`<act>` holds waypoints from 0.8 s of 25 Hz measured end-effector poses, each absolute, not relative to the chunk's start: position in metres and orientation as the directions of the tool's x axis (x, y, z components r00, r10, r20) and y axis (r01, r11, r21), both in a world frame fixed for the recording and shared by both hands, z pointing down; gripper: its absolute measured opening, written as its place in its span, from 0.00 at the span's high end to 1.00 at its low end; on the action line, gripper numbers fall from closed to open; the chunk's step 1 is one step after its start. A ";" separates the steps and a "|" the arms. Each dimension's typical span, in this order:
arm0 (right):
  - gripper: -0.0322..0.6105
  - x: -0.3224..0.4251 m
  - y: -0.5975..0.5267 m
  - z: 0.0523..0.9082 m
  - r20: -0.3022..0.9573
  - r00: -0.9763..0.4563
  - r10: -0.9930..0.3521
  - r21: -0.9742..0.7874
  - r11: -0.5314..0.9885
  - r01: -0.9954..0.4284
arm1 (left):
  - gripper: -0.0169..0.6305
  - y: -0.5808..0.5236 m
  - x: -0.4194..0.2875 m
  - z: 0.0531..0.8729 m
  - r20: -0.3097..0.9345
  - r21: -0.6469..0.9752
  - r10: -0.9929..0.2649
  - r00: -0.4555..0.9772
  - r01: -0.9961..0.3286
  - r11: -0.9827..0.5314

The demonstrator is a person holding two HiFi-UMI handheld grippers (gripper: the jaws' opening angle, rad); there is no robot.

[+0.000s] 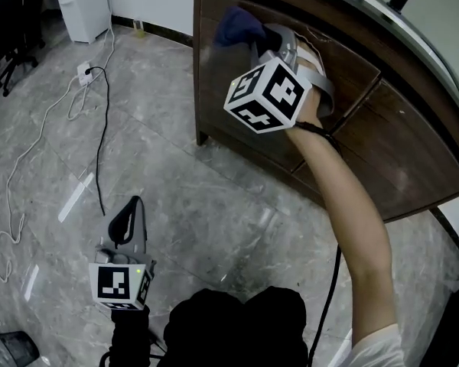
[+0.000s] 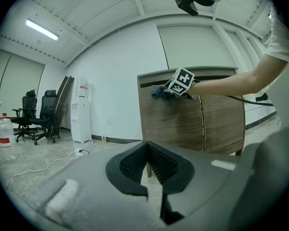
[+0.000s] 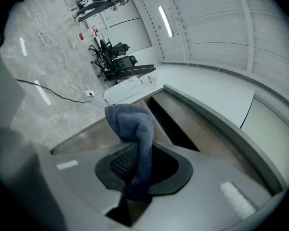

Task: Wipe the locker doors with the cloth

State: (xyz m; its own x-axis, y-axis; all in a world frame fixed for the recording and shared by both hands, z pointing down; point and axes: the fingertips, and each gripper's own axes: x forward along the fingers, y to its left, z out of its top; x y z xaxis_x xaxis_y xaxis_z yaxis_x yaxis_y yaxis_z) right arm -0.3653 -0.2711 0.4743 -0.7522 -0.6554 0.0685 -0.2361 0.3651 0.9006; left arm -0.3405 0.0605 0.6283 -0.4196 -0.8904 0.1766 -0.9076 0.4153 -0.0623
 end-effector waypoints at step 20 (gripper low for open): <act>0.85 -0.424 -0.257 0.595 0.156 -0.745 -0.649 0.911 0.387 -0.146 | 0.97 0.091 -0.389 0.645 0.203 -0.074 -0.841 -0.502 -0.864 0.498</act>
